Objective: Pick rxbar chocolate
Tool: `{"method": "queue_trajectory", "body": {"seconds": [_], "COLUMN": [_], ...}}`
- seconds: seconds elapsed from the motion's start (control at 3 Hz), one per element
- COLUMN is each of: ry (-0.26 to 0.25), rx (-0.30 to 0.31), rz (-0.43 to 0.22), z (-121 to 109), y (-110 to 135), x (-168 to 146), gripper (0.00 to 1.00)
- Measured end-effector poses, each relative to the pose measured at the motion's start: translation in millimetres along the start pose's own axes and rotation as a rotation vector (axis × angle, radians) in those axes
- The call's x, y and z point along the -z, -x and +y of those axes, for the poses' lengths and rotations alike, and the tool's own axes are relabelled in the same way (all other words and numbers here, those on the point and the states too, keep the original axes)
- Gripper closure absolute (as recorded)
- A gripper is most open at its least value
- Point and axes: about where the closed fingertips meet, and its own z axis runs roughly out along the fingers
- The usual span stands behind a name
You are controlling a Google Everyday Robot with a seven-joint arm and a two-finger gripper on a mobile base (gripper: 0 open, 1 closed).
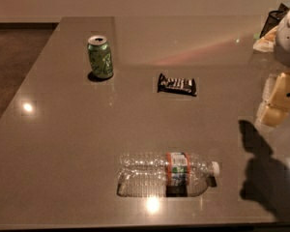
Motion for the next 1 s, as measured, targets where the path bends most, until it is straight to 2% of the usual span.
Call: {"method": "queue_trajectory", "body": {"seconds": [0.33,0.67,1.0], "ry": [0.0,0.008,0.016], "rx": [0.0,-0.036,-0.057], "rz": [0.0,-0.058,-0.115], "z": [-0.1,-21.0,-51.5], "y": [0.0,8.9,28.0], "x": [0.0,-11.0,-34.8], "gripper": [0.0,0.0,0.0]}}
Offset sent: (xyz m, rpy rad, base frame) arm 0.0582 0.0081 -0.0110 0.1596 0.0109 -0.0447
